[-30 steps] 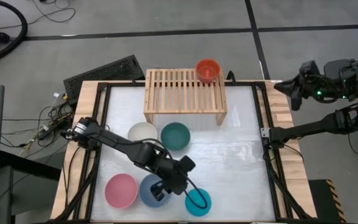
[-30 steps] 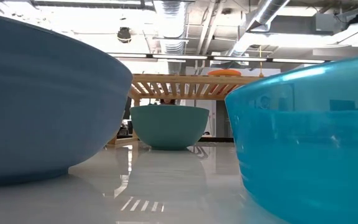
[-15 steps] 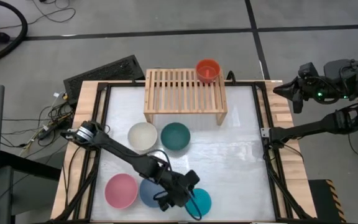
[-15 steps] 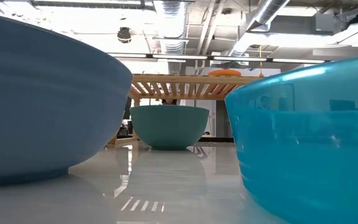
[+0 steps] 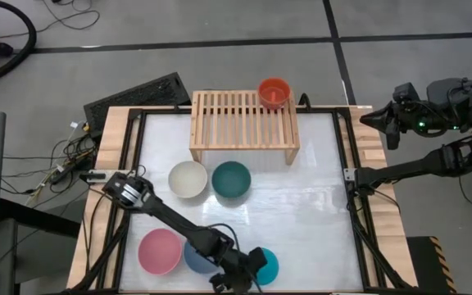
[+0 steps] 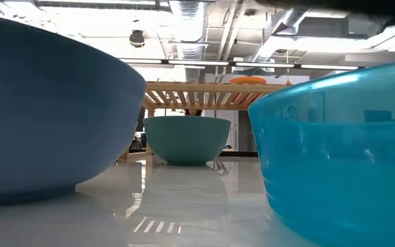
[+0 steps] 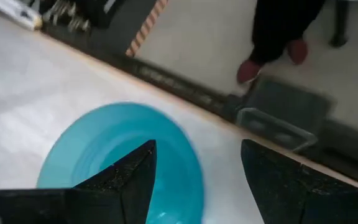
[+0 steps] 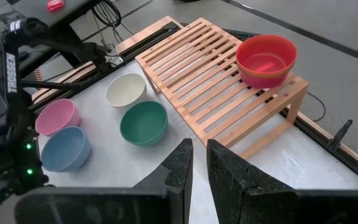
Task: Place and stack bowls onto a shelf
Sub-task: Stack the small blue bowl on top of the small orange bowl
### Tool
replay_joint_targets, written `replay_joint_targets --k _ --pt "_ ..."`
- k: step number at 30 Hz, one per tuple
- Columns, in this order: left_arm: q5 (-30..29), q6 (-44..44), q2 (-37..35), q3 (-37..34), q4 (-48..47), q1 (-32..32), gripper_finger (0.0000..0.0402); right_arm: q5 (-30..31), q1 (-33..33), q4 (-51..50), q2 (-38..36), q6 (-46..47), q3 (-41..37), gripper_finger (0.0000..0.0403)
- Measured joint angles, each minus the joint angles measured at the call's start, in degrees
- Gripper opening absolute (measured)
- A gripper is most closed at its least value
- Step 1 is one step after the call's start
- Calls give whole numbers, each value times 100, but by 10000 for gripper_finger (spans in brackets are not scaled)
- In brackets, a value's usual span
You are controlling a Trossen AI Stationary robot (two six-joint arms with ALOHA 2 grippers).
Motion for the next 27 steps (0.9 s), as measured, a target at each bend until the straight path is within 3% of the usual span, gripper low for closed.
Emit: replay_joint_targets --k 11,17,23,27 --pt "-455 -287 898 1362 -1379 16 205 -4 0 -1 0 46 0 76" --pt "-436 -595 898 1329 -1465 77 135 -4 0 -1 0 51 0 76" --pt "-471 -657 898 1327 -1470 118 21 -4 0 -1 0 61 0 76" --pt "-437 -759 891 1333 -1435 166 3 -4 0 0 0 131 -1 76"
